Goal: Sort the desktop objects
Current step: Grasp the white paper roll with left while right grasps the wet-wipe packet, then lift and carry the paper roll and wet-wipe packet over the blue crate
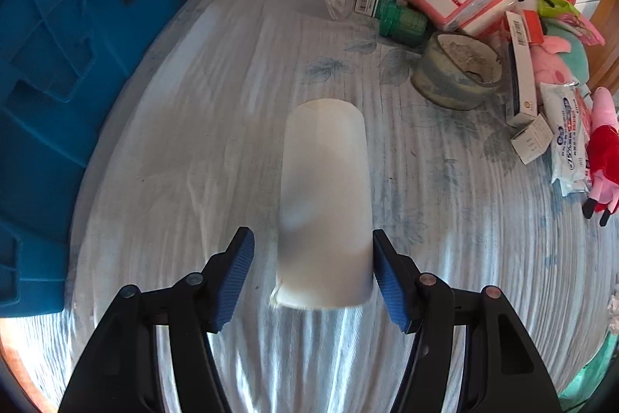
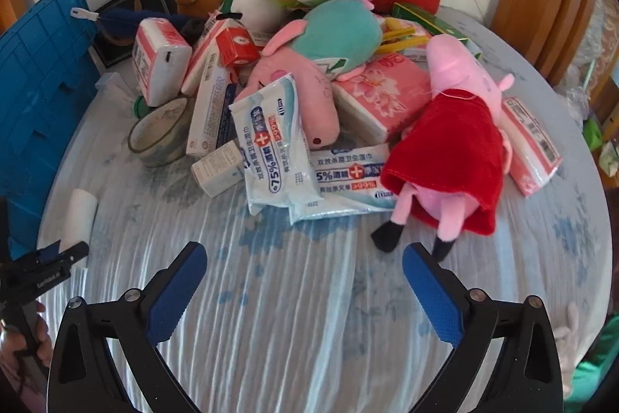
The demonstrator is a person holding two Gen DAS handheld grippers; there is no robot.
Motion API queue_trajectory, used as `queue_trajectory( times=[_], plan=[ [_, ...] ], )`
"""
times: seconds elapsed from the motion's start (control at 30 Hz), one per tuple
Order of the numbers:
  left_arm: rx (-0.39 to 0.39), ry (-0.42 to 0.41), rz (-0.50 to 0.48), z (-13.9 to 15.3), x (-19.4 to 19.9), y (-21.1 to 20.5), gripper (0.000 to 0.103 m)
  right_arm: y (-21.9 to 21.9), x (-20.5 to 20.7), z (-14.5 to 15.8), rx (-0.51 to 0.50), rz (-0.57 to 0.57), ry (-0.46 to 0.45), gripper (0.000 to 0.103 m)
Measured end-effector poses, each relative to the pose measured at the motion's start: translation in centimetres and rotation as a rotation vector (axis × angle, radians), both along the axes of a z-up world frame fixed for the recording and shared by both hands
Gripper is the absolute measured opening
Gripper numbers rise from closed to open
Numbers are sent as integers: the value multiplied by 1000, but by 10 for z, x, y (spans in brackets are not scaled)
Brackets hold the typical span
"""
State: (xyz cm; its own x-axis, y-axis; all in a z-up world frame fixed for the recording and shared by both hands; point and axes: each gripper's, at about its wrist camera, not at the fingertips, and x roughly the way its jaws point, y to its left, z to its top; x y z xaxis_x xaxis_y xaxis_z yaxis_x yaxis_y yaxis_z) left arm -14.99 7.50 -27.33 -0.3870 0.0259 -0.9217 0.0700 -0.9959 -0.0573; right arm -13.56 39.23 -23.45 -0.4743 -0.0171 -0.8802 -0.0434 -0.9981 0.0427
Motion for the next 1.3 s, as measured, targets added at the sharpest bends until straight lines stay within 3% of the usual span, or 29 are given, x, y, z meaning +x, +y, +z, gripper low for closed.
queue_trajectory(
  times=[0.1, 0.23, 0.37, 0.6, 0.67, 0.73, 0.97, 1.3],
  plan=[
    [-32, -7, -26, -6, -9, 4, 60, -2, -16, -5, 17, 21, -14, 85],
    [-55, -5, -43, -7, -21, 5, 60, -5, -43, -11, 30, 44, -23, 85],
    [-41, 5, -51, -6, -25, 8, 46, -15, -69, -23, 53, 74, -41, 84],
    [-57, 24, -61, -5, -25, 15, 45, -30, -92, -52, 81, 92, -77, 78],
    [-58, 24, -65, -6, -29, 13, 45, -32, -94, -58, 98, 89, -85, 61],
    [-58, 22, -64, -7, -32, 12, 45, -33, -94, -59, 99, 85, -77, 59],
    [-60, 43, -57, 2, -35, 15, 45, -28, -78, -43, 69, 71, -41, 47],
    [-67, 195, -89, 59, 1, 27, 45, -25, -24, 16, 16, 67, 74, 46]
  ],
)
